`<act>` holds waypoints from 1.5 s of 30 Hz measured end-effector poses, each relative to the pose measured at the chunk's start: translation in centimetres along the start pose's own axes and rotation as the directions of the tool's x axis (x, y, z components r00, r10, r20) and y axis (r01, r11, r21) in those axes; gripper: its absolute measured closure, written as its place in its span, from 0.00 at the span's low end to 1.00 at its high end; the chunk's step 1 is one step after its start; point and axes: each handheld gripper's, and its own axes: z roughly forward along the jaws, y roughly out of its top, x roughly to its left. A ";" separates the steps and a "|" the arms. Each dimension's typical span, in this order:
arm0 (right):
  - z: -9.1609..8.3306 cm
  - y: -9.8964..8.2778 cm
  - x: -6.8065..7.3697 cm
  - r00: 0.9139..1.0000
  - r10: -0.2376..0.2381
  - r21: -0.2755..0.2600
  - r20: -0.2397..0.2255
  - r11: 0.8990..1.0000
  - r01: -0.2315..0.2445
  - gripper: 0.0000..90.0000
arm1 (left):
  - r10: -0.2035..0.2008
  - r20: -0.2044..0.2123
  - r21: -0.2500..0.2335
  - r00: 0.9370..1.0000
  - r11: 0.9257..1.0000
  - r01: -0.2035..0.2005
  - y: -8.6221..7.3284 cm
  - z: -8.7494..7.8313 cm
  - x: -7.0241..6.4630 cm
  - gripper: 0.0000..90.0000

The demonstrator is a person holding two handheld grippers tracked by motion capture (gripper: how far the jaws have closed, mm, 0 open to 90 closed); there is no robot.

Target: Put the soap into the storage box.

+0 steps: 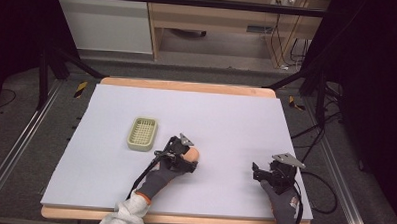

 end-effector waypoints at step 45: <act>0.0 0.0 0.0 1.000 0.003 0.007 0.006 1.000 -0.003 0.09 | -0.005 -0.040 -0.088 0.999 0.996 0.001 0.0 -5.1 0.9 0.34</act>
